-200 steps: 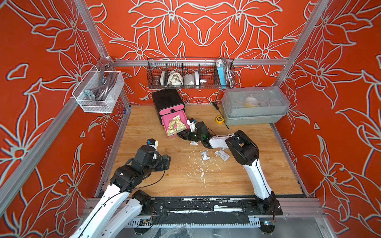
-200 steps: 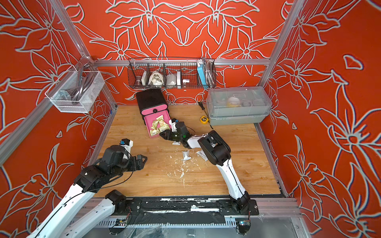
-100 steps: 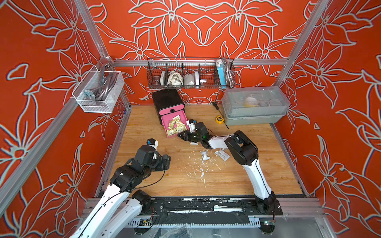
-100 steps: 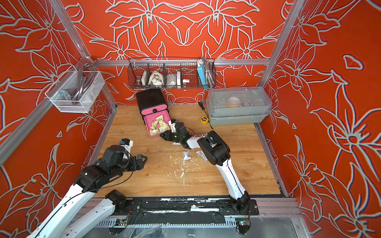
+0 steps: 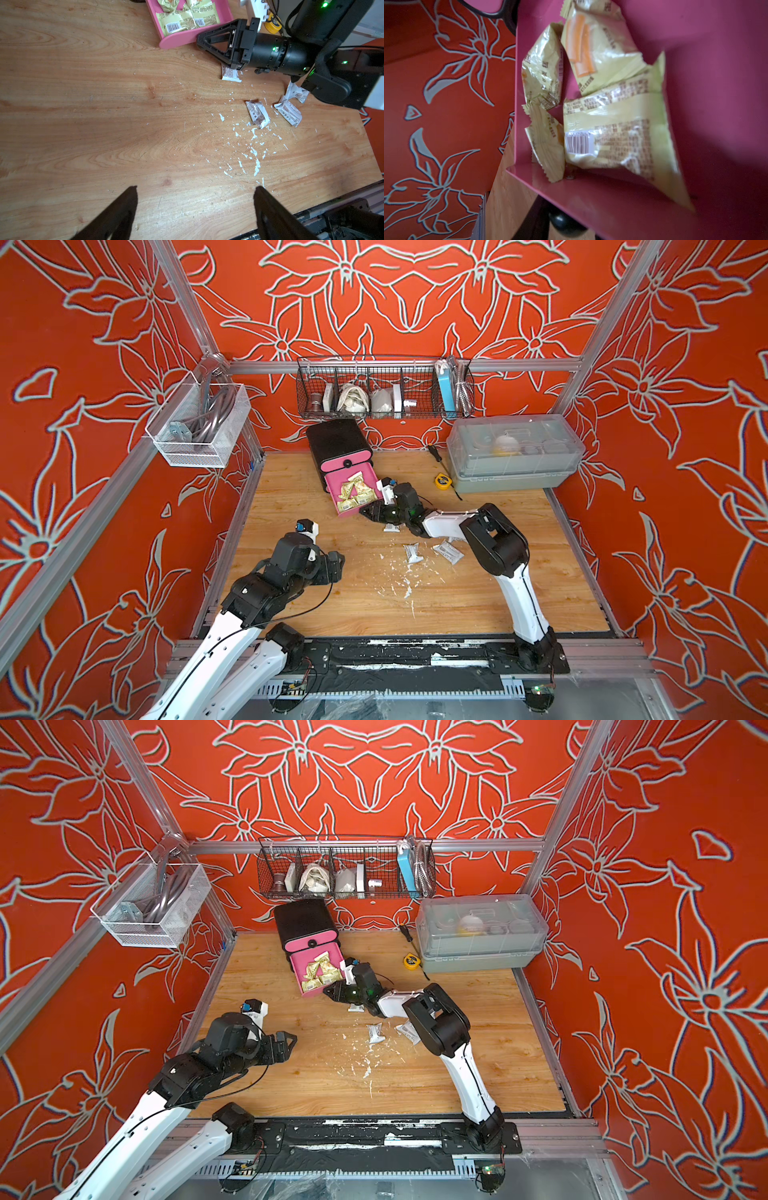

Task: Place the cookies into the drawer by color
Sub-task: Close the drawer in the storage box.

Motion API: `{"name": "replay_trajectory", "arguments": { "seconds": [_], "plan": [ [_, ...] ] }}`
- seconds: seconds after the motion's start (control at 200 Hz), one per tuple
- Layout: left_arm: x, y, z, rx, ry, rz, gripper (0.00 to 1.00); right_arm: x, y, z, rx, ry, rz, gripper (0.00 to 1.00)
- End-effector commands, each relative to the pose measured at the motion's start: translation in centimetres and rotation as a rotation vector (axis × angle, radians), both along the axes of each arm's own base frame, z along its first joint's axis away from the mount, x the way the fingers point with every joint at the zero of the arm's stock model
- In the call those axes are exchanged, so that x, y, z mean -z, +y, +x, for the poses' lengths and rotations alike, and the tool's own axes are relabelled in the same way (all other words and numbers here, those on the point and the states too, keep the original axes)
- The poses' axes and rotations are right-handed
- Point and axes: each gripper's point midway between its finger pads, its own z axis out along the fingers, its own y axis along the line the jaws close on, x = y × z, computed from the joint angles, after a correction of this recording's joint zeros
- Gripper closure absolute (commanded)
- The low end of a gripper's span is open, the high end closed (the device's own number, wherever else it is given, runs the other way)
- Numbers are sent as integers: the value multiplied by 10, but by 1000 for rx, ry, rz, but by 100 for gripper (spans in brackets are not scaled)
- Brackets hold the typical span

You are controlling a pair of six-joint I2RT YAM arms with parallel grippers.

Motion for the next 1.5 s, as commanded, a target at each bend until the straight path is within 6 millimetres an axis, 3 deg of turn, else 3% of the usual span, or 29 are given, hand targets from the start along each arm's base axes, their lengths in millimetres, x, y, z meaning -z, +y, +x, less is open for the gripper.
{"name": "replay_trajectory", "arguments": {
  "seconds": [0.0,0.16,0.375,0.505,0.946,1.201,1.411,1.491],
  "plan": [
    [-4,1,2,-9,-23,-14,13,-50,6,3,-12,-107,34,82],
    [-8,10,4,-57,-46,-15,13,-56,11,18,-5,-113,24,82],
    [-23,46,2,-245,-152,-14,13,-75,19,48,38,-164,16,81],
    [-33,58,-1,-307,-227,-47,13,-75,28,67,52,-178,9,81],
    [-29,54,3,-294,-193,-67,13,-58,45,127,168,-220,-13,76],
    [-28,55,3,-299,-193,-69,13,-75,51,152,244,-278,71,66],
    [-27,55,5,-301,-182,-65,13,-87,52,159,277,-313,122,61],
    [-26,55,4,-303,-180,-65,13,-88,53,158,267,-302,153,54]
  ]
}}
